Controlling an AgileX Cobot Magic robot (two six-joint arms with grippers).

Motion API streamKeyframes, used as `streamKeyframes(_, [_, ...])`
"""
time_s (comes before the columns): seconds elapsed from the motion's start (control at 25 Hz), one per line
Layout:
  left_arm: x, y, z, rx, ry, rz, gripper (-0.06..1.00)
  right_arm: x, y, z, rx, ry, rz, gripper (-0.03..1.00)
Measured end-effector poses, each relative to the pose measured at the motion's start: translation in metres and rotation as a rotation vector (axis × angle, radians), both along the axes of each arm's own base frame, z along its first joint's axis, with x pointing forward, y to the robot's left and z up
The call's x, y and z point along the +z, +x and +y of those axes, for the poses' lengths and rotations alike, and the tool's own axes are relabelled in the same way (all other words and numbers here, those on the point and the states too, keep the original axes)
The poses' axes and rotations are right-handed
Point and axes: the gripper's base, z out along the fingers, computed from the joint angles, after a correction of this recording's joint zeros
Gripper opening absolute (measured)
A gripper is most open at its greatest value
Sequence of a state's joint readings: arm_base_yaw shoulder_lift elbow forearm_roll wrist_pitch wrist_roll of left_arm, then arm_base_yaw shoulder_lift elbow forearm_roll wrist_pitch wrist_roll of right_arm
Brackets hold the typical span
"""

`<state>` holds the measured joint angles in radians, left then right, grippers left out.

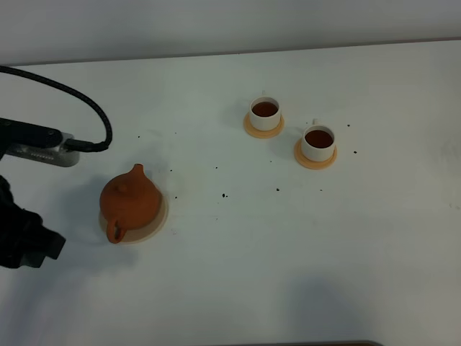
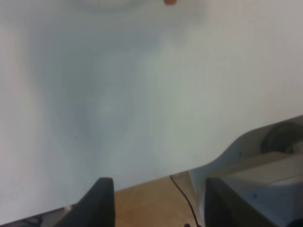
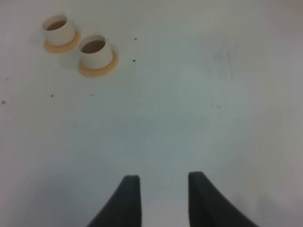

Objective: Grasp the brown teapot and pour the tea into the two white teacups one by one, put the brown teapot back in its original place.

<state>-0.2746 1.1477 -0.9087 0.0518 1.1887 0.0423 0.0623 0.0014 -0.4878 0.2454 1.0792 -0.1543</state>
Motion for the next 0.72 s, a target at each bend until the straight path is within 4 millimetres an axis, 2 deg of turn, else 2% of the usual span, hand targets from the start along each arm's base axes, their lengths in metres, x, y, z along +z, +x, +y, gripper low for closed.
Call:
streamKeyframes(0.16, [0.006, -0.027, 0.008, 0.0, -0.019, -0.07, 0.43, 0.0, 0.0, 0.0, 0.0, 0.0, 0.0, 0.24])
streamKeyframes(0.48, [-0.003, -0.083, 0.023, 0.001, -0.054, -0.176, 0.43, 0.0, 0.0, 0.0, 0.0, 0.0, 0.0, 0.24])
streamKeyframes(0.72, [0.009, -0.118, 0.033, 0.001, -0.109, -0.371, 0.43, 0.0, 0.0, 0.0, 0.0, 0.0, 0.0, 0.24])
